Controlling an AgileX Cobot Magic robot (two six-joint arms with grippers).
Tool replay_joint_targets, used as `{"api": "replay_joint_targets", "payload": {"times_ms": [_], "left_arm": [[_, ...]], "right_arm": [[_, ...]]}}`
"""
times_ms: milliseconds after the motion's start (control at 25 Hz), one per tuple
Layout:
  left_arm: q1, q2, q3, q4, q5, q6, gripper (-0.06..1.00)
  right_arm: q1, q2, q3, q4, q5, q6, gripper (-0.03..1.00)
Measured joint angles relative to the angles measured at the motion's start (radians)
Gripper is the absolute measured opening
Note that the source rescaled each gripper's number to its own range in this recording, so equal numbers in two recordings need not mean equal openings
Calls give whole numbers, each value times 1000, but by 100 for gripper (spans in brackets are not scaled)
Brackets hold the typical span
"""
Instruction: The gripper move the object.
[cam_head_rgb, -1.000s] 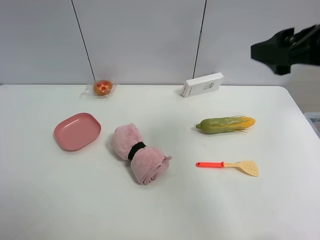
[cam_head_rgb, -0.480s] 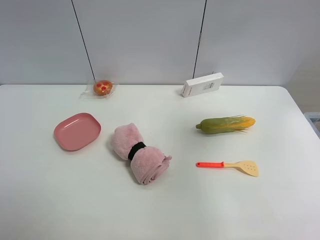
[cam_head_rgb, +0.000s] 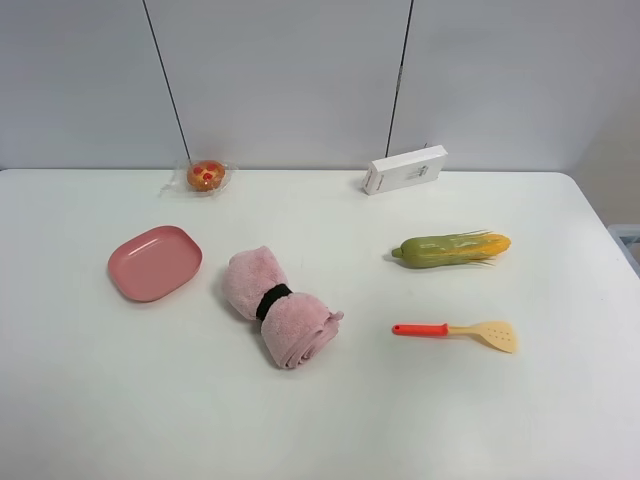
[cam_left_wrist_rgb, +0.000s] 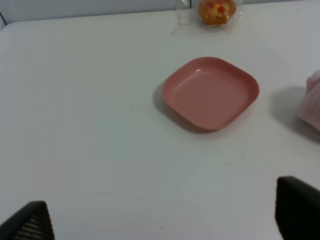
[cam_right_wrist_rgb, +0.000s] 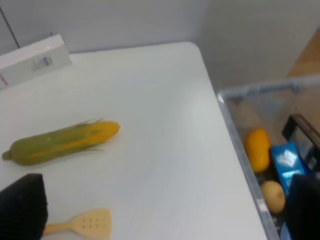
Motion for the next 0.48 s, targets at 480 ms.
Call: {"api": "replay_joint_targets", "payload": {"times_ms": [480], "left_arm": [[0,0,0,0,0,0,100]], "right_arm": [[0,-270,180,89,-14,-104,95]]}}
